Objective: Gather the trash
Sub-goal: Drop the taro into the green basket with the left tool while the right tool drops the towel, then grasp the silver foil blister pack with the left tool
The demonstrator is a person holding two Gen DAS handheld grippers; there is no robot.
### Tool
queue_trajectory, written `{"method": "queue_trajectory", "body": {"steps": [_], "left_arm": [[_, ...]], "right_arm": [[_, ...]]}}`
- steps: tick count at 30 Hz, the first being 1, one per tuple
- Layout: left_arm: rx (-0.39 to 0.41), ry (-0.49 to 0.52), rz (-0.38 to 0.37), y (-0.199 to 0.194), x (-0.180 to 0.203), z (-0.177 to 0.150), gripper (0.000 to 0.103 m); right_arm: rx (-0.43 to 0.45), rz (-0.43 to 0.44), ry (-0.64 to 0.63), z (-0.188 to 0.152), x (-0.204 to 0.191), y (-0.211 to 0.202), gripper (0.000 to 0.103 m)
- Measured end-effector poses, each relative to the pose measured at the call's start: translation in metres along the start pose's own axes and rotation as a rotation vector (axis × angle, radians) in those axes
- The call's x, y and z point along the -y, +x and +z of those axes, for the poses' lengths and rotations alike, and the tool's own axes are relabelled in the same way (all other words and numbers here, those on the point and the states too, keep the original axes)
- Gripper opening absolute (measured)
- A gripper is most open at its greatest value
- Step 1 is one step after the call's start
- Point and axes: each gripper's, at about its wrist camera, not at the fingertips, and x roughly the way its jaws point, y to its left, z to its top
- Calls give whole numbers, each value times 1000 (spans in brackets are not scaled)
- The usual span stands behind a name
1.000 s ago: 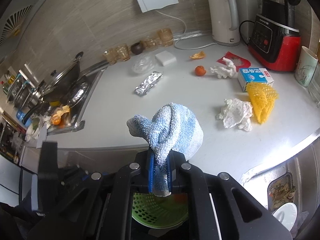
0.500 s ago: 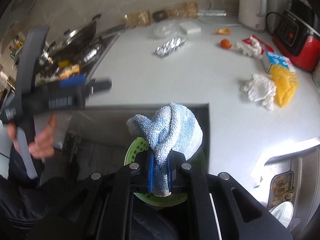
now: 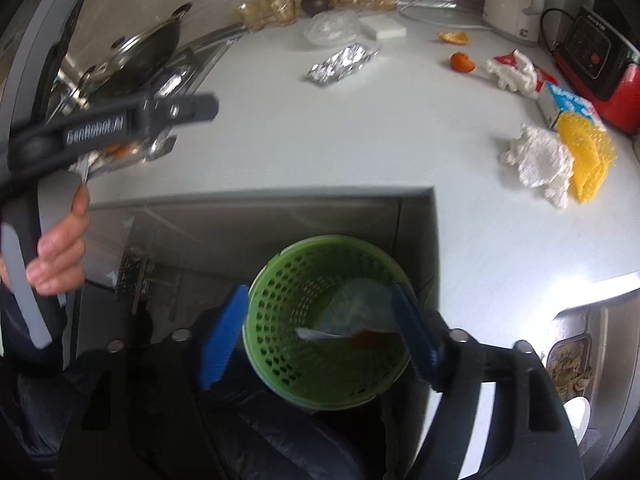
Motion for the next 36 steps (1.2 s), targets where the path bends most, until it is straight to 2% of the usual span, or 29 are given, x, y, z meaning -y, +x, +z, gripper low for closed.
{"method": "queue_trajectory", "body": {"steps": [4,9,20,30,36], "left_arm": [[4,-14,-6,3,-4,6,91],[15,-17,-12,13,-9,17,95],[48,78,-16,68,7,66,95],[12,124,-46,148,19,117,95],[-31,133,-40,187,20,134,95]], "right_arm": [[61,-52,36,17,7,-8,89],[127,-135,112,43,25,-15,96],[221,-236,206,95,60,-29,99],[222,-277,247,127,76,-17,101],[206,-286,266,143,88,-4,101]]}}
